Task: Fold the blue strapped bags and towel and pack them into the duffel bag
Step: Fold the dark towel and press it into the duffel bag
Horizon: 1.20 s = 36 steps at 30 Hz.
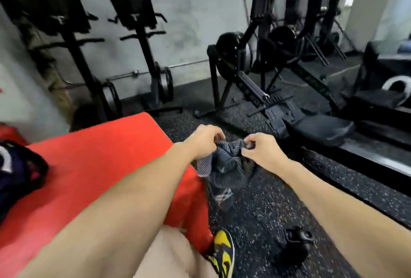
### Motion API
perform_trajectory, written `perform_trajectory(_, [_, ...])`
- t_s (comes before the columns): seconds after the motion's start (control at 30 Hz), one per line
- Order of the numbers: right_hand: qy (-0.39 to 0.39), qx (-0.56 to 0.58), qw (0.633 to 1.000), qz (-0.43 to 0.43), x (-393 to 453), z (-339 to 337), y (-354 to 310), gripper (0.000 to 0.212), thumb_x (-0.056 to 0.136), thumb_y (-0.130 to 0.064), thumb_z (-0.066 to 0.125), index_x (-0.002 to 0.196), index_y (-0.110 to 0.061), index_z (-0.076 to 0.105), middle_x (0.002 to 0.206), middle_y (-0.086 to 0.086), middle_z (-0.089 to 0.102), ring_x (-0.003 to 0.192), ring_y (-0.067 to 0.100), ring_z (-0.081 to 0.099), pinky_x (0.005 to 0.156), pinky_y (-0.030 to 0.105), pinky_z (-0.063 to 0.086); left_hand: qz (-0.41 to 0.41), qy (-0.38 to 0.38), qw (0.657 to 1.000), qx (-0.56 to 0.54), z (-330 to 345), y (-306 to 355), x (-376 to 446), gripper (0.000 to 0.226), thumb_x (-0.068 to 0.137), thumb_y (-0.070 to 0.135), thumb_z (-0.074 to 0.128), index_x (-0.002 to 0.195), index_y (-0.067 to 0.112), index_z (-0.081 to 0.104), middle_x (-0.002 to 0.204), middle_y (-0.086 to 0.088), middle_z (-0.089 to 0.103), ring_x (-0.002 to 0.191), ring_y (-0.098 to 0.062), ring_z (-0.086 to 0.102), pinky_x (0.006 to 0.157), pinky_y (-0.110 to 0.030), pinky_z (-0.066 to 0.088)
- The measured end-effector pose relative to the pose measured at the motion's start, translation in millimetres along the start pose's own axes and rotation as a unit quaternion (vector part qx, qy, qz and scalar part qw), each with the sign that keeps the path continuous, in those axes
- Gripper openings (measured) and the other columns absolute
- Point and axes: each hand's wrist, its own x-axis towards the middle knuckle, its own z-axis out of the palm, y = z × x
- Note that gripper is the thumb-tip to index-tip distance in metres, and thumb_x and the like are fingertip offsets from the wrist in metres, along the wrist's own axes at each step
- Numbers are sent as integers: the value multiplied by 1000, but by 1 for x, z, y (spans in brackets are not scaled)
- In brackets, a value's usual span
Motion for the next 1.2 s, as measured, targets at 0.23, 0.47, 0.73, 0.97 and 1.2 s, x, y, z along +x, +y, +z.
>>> perform_trajectory(0.23, [107,14,984,-145,53,-56,-176,17,80,-19,75,84,-4,69,83,8,66,80,20,58,72,31,40,12,198,979,45,-177,-40,-57,45,78,-8,53,114,11,71,112,-7,73,108,-24,64,95,-27,45])
perform_trajectory(0.47, [85,69,970,-216,63,-8,-307,15,82,-20,74,87,-7,71,82,5,70,77,19,60,71,31,42,-53,283,954,80,-255,-118,-148,41,80,-9,53,113,8,71,113,-10,72,110,-27,63,99,-35,46])
perform_trajectory(0.73, [-31,59,975,-211,68,163,-319,13,85,-18,74,94,-9,73,93,6,69,91,22,64,75,22,35,-183,225,956,55,-183,-263,-209,40,84,-7,57,117,11,70,118,-8,71,115,-26,62,99,-28,41])
perform_trajectory(0.97, [-107,72,962,-242,67,275,-268,31,88,-22,73,117,-14,66,119,6,64,116,25,58,104,32,39,-231,194,953,24,-86,-338,-240,37,86,-2,58,115,17,71,121,-4,68,118,-26,54,105,-36,40])
perform_trajectory(1.2, [-227,54,937,-258,64,326,-245,51,87,-37,67,135,-25,56,135,1,56,134,17,46,115,32,31,-242,202,946,-71,-11,-352,-237,31,89,26,72,118,18,72,119,5,70,114,-9,59,105,-22,39])
